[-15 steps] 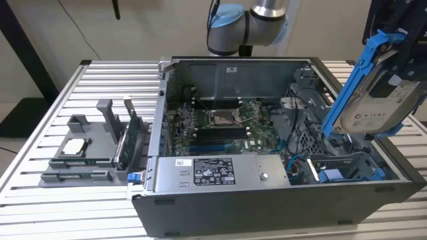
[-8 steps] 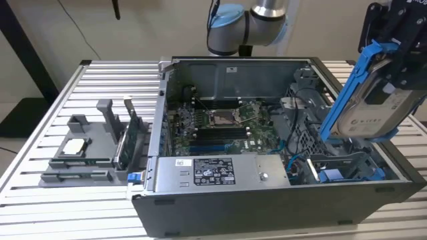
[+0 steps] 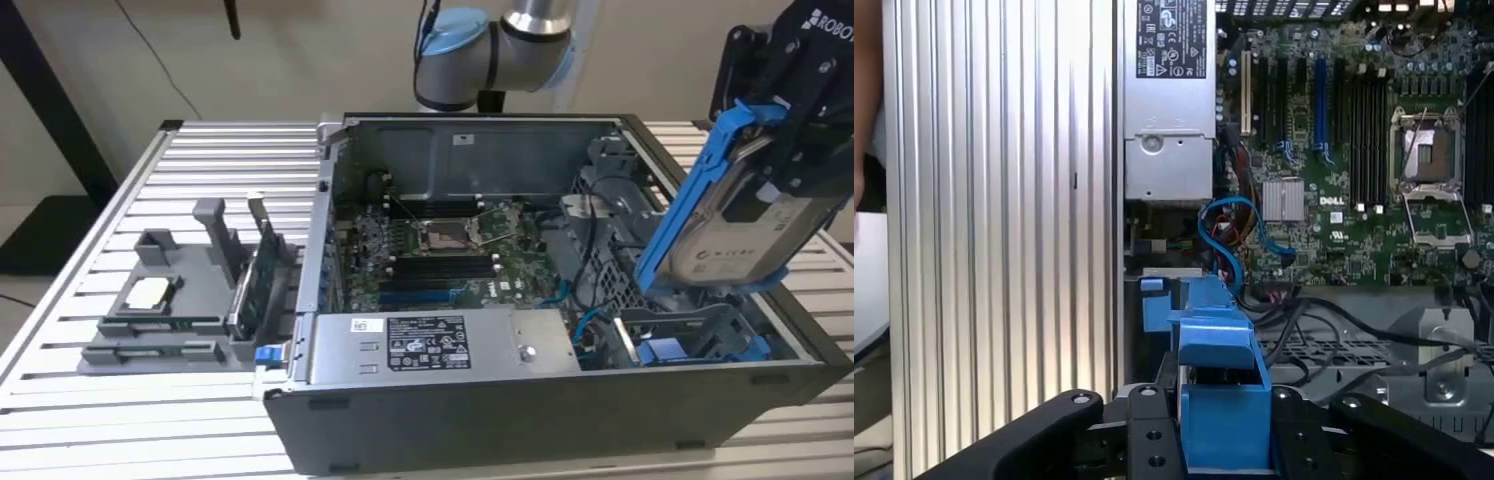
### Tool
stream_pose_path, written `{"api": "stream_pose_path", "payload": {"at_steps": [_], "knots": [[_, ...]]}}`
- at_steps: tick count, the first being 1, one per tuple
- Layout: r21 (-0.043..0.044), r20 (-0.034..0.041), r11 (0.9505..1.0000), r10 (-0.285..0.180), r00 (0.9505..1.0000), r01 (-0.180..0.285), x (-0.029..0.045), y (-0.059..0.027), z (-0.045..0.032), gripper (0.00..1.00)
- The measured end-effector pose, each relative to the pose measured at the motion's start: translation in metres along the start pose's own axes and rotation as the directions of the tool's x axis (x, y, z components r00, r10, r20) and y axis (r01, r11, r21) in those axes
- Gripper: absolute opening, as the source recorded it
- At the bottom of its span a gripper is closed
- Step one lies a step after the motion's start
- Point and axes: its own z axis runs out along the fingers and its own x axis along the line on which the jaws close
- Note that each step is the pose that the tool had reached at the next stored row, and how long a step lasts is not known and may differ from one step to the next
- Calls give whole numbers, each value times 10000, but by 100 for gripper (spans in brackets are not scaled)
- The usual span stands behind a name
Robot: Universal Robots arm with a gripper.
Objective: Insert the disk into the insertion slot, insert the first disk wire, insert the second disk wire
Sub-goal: 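Insert the disk into the insertion slot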
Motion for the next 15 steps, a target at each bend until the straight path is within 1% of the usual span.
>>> {"api": "stream_pose_path", "payload": {"at_steps": [11,15], "knots": [[-29,-1,10000,-1,10000,1,-1,-33,190,33],[-61,-1,10000,0,10000,0,-2,-60,254,33]]}}
